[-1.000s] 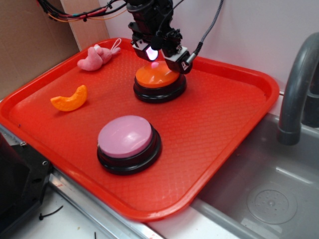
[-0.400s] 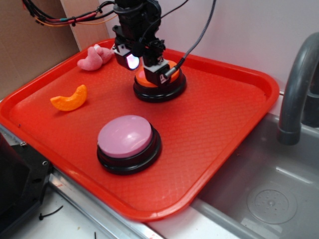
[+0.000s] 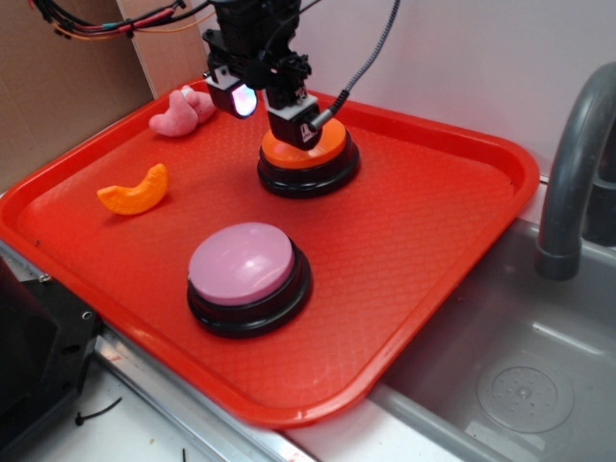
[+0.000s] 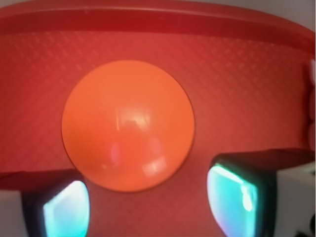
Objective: Push the orange button.
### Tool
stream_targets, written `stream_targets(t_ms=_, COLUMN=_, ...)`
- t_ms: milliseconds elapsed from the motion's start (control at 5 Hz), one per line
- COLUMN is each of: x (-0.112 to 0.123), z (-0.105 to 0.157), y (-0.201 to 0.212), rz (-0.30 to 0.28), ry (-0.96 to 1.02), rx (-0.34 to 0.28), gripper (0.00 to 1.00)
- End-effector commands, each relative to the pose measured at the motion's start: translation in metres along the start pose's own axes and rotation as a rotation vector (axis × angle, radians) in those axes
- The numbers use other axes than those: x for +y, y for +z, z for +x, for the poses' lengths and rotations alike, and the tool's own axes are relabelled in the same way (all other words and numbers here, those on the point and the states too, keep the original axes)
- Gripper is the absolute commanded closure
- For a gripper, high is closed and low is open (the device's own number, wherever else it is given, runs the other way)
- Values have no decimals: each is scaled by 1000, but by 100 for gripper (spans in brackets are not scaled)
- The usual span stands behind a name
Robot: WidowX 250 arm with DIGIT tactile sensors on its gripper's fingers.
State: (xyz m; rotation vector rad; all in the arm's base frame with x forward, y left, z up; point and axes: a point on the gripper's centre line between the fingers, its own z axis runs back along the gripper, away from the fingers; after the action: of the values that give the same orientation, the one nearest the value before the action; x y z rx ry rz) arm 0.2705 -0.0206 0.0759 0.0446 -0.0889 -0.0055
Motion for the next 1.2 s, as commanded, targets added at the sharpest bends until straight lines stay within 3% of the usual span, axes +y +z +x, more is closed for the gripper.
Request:
stream_targets(t_ms=0, x=3, z=7, y=44, rz=28, ry=14, rx=-121, gripper=0)
stream_targets(t_ms=800, x=6, z=0, y=72, rz=20, ry=30, rx=-127, gripper=0)
stream_targets(t_ms=1000, x=6, z=-5, y=80, rz=59, ry=52, rx=-132, gripper=0)
